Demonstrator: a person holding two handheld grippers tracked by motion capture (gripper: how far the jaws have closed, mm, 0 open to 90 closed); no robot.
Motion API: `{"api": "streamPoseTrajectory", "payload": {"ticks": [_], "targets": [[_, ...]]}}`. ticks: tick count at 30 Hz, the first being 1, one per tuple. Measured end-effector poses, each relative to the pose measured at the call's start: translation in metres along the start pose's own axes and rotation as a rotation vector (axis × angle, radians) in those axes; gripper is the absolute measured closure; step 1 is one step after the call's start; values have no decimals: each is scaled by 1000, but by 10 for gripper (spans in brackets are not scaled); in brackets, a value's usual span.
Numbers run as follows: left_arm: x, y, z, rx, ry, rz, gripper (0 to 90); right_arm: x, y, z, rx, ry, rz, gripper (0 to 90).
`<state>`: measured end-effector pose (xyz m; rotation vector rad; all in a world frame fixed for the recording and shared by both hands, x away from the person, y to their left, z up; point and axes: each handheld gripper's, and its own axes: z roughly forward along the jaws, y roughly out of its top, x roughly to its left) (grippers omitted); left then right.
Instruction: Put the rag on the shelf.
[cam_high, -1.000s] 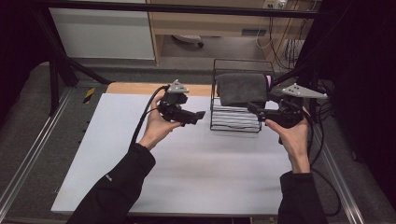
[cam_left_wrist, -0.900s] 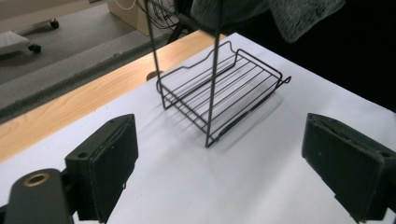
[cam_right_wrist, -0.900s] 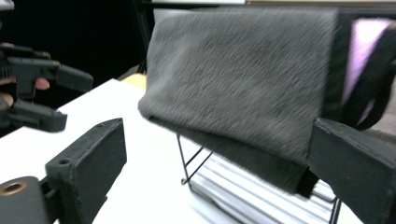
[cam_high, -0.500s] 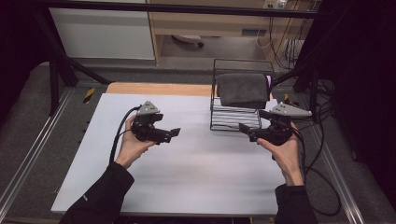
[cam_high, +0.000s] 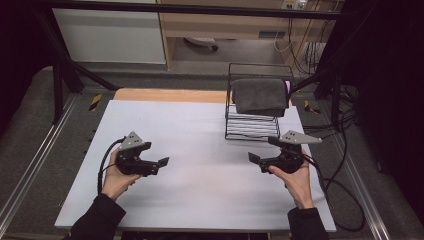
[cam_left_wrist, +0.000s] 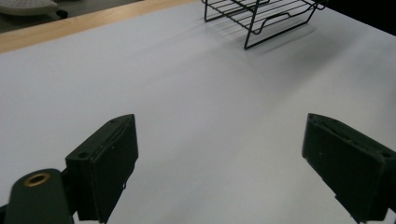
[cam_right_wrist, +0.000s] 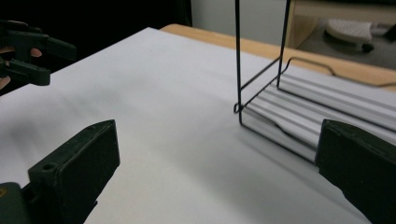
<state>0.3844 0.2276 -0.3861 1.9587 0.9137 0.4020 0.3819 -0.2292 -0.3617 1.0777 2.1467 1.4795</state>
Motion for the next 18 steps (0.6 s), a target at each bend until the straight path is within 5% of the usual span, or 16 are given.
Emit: {"api": "streamPoseTrajectory", "payload": {"ticks": [18], "targets": [[18, -64, -13, 52, 1, -9, 102, -9, -66, 12, 149, 32, 14, 9]]}}
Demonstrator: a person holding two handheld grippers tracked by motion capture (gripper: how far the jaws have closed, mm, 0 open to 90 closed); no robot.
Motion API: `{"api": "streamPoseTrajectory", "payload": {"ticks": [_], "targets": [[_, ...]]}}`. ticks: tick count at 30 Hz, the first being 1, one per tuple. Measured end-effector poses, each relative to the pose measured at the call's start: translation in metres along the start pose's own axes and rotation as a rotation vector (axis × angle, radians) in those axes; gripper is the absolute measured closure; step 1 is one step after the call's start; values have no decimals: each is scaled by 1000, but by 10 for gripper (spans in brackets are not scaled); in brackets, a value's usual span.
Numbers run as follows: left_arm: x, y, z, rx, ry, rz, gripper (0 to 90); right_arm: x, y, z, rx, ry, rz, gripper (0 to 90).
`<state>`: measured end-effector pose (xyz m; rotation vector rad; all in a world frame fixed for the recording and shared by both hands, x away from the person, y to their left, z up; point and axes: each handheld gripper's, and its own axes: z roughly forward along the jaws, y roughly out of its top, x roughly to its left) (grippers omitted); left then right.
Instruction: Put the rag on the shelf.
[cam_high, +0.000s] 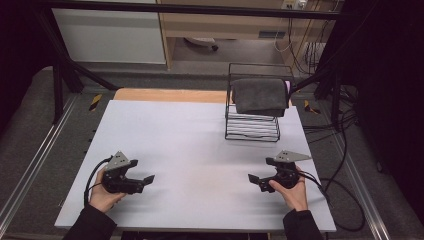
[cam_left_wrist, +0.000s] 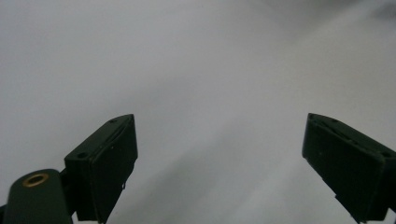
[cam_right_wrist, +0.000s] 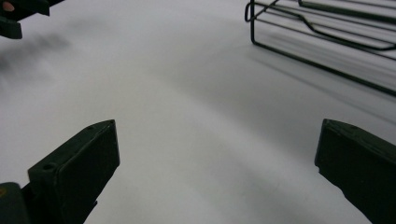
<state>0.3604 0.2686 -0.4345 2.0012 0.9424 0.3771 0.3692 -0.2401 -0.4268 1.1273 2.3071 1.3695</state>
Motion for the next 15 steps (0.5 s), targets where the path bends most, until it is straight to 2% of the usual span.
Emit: {"api": "streamPoseTrajectory", "payload": {"ticks": [5, 15], "targets": [[7, -10, -4, -6, 4, -17, 102, -4, -16, -1, 27, 5, 12, 9], [10, -22, -4, 25, 6, -7, 95, -8, -29, -5, 40, 7, 18, 9]]}}
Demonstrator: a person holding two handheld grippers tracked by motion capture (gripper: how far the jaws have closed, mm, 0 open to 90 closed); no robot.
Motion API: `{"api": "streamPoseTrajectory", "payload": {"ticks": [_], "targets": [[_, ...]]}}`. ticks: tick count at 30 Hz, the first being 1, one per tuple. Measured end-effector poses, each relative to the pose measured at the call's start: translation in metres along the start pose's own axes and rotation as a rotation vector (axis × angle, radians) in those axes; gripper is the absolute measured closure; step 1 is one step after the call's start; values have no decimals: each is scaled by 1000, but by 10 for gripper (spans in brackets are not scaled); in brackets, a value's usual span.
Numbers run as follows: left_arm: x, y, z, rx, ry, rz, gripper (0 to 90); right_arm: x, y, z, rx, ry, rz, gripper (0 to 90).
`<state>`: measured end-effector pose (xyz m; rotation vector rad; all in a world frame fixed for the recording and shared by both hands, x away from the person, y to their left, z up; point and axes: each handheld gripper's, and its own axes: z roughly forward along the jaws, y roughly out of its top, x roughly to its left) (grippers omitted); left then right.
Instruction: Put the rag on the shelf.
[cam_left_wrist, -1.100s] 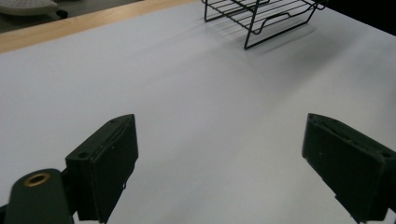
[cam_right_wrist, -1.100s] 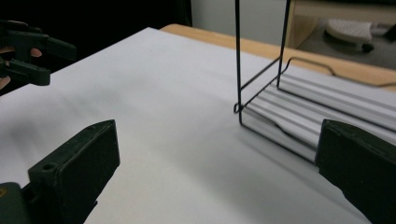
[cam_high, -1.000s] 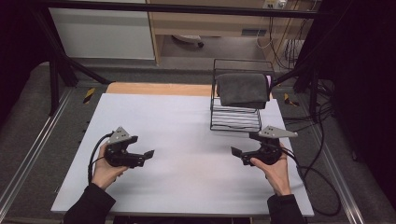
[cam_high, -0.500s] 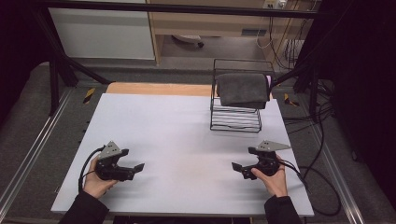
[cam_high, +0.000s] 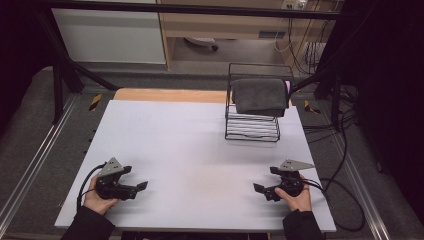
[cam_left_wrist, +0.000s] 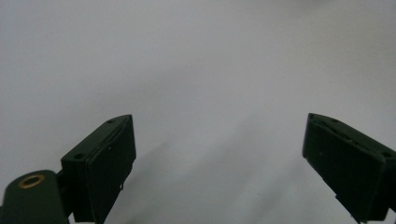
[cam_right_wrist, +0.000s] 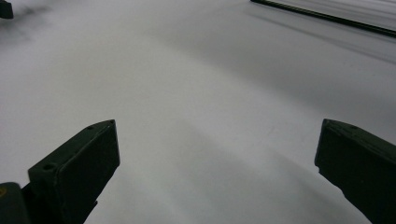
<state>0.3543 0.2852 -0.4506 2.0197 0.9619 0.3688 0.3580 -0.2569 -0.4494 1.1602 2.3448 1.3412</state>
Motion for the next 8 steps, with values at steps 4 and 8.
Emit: {"api": "streamPoseTrajectory", "payload": {"ticks": [4, 8], "targets": [[0, -1, 1, 7, -2, -1, 94, -1, -1, 0, 8, 2, -3, 9], [-1, -1, 1, 17, -4, 2, 92, -1, -1, -1, 2, 3, 2, 9]]}}
